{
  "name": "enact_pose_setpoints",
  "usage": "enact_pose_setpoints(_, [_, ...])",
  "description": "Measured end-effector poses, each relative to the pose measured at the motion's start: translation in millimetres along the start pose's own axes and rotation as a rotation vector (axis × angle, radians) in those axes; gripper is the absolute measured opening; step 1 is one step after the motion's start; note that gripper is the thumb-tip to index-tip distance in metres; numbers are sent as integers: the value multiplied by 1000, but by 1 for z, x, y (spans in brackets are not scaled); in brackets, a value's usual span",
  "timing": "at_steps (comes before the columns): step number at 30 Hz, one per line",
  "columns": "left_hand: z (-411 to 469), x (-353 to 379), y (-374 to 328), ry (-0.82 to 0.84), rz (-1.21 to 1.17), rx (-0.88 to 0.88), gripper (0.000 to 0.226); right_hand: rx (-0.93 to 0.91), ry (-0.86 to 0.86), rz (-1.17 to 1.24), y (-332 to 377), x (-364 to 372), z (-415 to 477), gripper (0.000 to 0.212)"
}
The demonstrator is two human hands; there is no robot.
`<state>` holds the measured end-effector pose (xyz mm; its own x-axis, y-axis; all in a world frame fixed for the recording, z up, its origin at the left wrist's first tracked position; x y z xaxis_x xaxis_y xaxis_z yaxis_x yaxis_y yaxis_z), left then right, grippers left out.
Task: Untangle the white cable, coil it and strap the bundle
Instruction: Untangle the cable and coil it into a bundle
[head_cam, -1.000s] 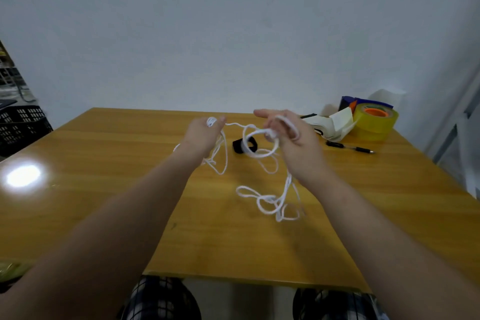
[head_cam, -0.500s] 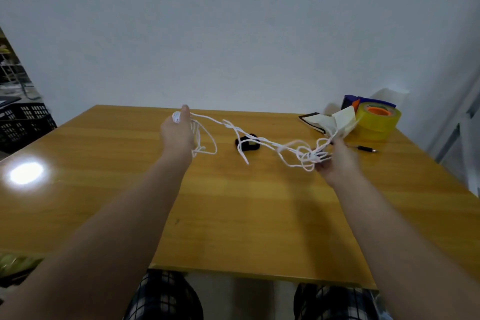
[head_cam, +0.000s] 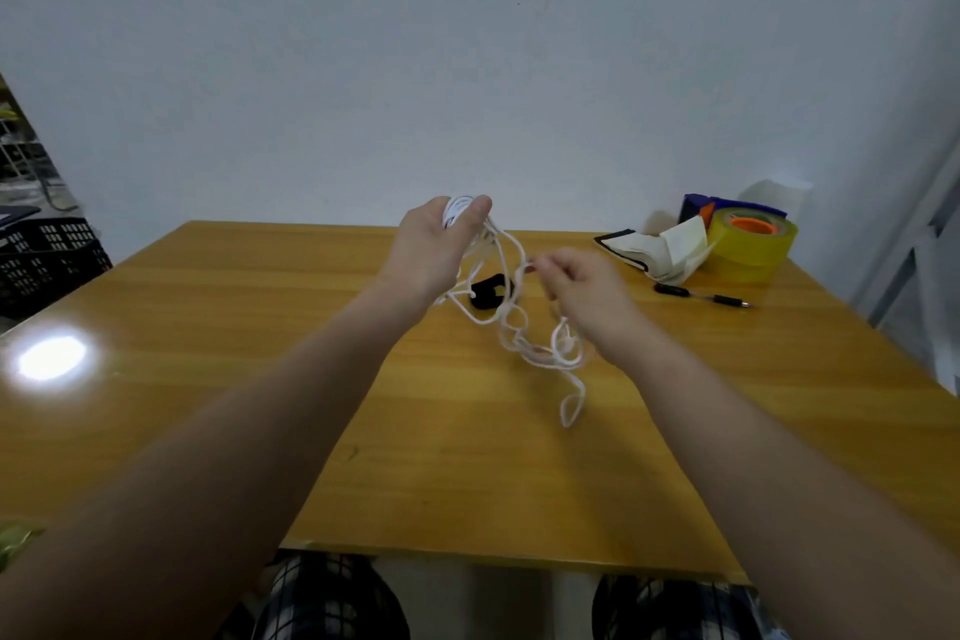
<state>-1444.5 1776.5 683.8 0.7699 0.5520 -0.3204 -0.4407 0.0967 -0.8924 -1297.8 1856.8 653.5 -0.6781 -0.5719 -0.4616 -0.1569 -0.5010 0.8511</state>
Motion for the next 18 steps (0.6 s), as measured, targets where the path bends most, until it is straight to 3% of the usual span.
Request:
enact_pose_setpoints(4, [-6,-23,30,-93,96,-78,33,116,-296,154,-20,-43,0,29])
enact_pose_setpoints(8, [-15,-51,75,-335,-134,-196,32,312,-565,509,-61,-67,-11,30])
enact_pose_setpoints(14, [-37,-79,114,-638,-332,-340,33,435,-794,552,-107,-89,-35,35])
enact_pose_setpoints(18, [-46,-76,111,-743,-393,-358,29,573,-801,583,-131,-82,-44,34])
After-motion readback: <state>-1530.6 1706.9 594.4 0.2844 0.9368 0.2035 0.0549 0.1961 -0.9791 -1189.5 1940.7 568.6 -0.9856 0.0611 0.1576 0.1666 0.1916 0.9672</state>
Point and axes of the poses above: each hand's wrist, its own z-axis towards the middle knuckle, its own x-axis out of the palm, y = z × x, the point moved 9 cm from there along z, towards the middle knuckle, and after that the axes turned 9 degrees about y, right-handed, at the moved point
